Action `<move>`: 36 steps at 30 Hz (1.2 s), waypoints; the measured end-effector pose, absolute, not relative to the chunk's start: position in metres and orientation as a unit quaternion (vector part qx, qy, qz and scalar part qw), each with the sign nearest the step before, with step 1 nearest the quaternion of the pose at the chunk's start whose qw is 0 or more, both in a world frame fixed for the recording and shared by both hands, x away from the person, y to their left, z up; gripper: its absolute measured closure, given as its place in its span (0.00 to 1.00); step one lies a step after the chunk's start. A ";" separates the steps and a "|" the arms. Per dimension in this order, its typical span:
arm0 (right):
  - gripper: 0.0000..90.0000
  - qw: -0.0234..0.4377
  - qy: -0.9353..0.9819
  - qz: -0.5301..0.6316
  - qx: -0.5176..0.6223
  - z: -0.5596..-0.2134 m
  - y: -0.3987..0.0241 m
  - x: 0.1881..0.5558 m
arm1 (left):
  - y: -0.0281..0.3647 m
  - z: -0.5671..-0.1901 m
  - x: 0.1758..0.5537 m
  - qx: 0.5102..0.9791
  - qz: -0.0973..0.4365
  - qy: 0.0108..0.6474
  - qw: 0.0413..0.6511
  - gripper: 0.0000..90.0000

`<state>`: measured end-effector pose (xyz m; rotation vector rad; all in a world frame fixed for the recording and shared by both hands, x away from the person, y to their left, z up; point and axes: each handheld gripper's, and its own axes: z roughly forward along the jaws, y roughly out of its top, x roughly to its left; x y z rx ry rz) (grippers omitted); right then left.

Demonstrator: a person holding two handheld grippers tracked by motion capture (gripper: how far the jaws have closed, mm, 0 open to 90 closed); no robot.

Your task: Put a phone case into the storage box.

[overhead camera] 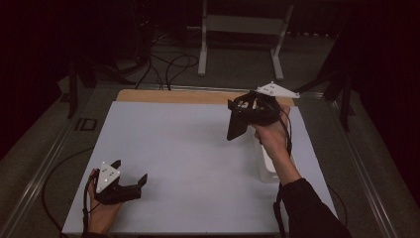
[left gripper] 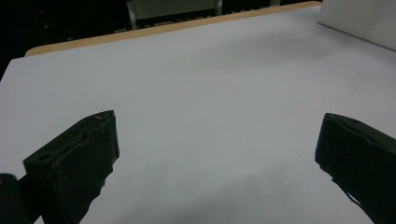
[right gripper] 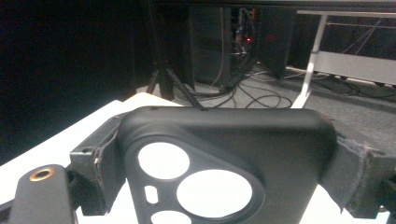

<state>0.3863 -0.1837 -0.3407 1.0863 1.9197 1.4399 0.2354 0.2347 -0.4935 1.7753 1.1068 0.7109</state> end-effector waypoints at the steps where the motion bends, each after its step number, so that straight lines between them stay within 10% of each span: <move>1: 0.15 0.253 0.703 0.530 0.401 -0.340 -0.185 0.388 | 0.235 -0.493 0.235 0.718 0.288 0.448 0.450 0.00; 36: 0.15 0.313 0.665 0.485 0.474 -0.333 -0.227 0.430 | 0.234 -0.493 0.234 0.717 0.286 0.446 0.453 0.00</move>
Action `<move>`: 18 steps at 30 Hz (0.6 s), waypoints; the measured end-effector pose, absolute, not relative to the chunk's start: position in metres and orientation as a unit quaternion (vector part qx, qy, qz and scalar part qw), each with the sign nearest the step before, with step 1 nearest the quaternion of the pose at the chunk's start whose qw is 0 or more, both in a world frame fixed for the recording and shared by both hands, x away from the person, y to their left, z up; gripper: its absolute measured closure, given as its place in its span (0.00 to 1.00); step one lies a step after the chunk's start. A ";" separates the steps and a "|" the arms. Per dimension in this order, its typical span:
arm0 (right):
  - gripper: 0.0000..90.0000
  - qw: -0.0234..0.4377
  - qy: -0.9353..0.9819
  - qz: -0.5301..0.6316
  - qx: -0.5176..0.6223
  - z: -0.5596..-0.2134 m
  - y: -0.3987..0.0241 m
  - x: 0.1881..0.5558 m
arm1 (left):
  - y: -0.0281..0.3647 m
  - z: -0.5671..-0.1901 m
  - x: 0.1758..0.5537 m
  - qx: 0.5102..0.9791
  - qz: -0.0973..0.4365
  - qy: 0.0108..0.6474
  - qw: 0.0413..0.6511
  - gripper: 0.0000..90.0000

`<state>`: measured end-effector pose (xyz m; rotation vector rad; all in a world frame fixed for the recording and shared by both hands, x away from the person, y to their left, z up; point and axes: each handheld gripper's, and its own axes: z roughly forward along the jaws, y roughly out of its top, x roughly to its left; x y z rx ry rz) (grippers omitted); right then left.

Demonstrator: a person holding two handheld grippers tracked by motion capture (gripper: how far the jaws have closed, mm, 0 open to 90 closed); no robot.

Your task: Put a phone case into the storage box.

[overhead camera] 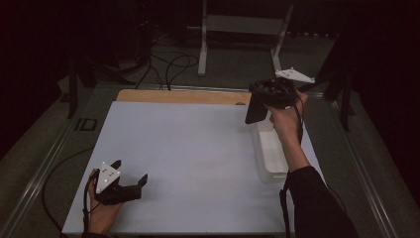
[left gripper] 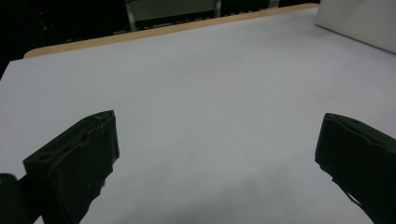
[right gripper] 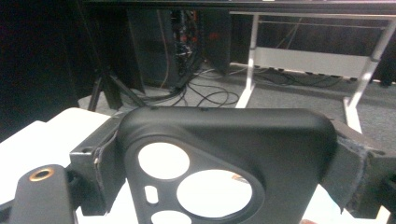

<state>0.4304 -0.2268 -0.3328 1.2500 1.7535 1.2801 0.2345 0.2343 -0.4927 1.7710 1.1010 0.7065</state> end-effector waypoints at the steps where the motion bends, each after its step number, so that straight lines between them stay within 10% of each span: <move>1: 0.15 0.313 0.665 0.485 0.474 -0.333 -0.227 0.430 | 0.234 -0.493 0.234 0.717 0.286 0.446 0.453 0.00; 18: 0.15 0.343 0.640 0.462 0.509 -0.338 -0.250 0.445 | 0.235 -0.491 0.233 0.712 0.288 0.446 0.459 0.00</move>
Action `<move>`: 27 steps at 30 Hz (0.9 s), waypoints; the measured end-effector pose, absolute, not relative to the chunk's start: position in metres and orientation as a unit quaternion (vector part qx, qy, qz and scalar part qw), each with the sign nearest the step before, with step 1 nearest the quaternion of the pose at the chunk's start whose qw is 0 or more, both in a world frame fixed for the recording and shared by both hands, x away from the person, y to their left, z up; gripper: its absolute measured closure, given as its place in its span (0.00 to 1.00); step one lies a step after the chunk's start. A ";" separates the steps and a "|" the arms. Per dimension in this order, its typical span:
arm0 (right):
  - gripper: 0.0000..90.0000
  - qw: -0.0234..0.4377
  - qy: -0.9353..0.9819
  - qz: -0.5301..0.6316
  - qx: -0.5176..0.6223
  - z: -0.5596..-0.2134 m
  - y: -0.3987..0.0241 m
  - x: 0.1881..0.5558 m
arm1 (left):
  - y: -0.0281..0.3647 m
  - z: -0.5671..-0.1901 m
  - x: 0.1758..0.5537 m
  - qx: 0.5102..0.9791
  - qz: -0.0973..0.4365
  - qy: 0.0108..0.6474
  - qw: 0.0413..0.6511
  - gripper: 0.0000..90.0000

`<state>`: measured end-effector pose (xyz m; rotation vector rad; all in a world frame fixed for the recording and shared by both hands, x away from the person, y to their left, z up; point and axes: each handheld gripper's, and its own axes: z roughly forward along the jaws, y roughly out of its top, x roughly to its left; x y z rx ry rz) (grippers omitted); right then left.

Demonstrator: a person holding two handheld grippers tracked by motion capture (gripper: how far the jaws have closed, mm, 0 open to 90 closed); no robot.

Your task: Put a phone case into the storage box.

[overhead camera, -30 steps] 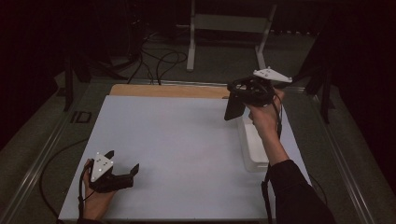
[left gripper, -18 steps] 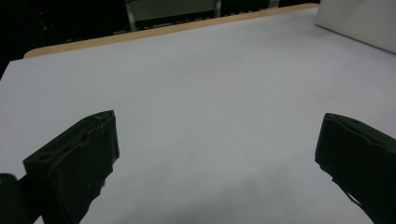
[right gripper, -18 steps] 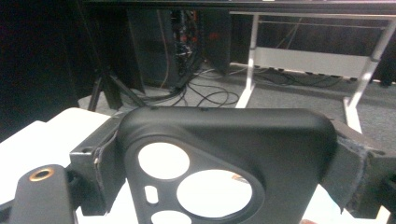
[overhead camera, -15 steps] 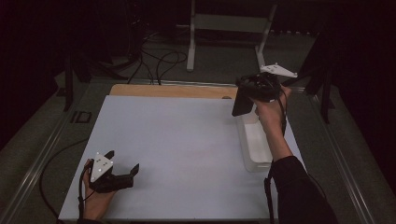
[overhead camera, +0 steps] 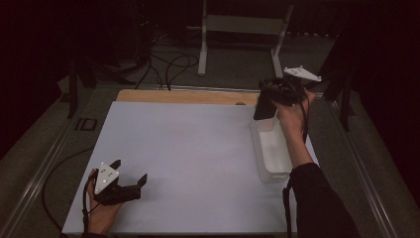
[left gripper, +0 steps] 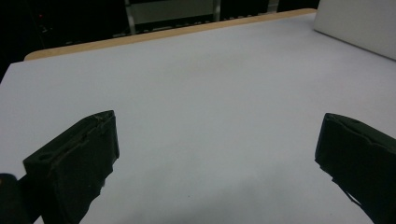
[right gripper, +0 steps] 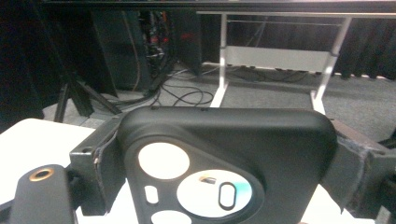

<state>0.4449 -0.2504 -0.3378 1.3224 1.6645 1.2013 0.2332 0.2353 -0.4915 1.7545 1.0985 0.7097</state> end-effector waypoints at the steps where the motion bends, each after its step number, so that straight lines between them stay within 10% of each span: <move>1: 0.15 0.344 0.638 0.461 0.511 -0.338 -0.252 0.446 | 0.235 -0.492 0.233 0.713 0.289 0.446 0.459 0.00; 27: 0.15 0.344 0.646 0.406 0.548 -0.377 -0.257 0.474 | 0.236 -0.492 0.234 0.712 0.287 0.448 0.459 0.00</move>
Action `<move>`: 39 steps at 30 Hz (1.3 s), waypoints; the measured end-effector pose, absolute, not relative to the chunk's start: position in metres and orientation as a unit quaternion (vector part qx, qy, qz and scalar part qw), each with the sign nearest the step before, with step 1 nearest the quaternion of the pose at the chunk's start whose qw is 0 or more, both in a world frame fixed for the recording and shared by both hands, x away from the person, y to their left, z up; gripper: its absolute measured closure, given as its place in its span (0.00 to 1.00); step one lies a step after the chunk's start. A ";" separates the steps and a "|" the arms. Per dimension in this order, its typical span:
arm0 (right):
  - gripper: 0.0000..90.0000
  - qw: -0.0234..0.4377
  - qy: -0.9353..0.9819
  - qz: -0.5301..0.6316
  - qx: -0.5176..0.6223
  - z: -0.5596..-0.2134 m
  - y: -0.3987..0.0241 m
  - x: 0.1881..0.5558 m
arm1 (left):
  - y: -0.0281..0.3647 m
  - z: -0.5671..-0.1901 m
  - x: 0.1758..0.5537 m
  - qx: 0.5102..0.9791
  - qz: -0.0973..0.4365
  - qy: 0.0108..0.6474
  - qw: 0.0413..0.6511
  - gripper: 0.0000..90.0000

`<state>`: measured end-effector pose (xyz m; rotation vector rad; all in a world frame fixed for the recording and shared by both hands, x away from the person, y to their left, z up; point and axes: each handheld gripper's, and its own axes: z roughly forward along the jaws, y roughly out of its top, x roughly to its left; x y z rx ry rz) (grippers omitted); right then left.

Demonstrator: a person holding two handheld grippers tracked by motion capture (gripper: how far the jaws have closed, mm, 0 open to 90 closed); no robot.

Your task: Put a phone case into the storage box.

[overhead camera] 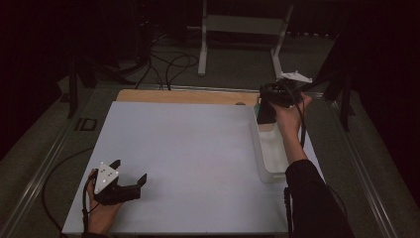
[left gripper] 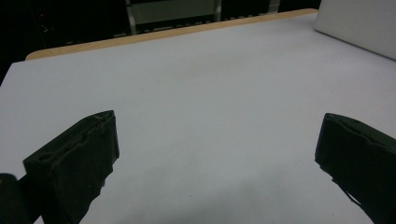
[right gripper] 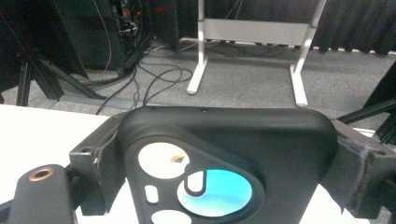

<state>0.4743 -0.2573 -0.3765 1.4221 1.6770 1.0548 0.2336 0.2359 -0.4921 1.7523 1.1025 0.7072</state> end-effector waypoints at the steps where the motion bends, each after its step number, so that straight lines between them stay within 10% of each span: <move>1: 0.15 0.343 0.648 0.404 0.548 -0.379 -0.257 0.475 | 0.236 -0.492 0.234 0.712 0.287 0.448 0.459 0.00; 39: 0.10 0.327 0.664 0.336 0.583 -0.429 -0.252 0.502 | 0.237 -0.493 0.234 0.710 0.284 0.450 0.460 0.00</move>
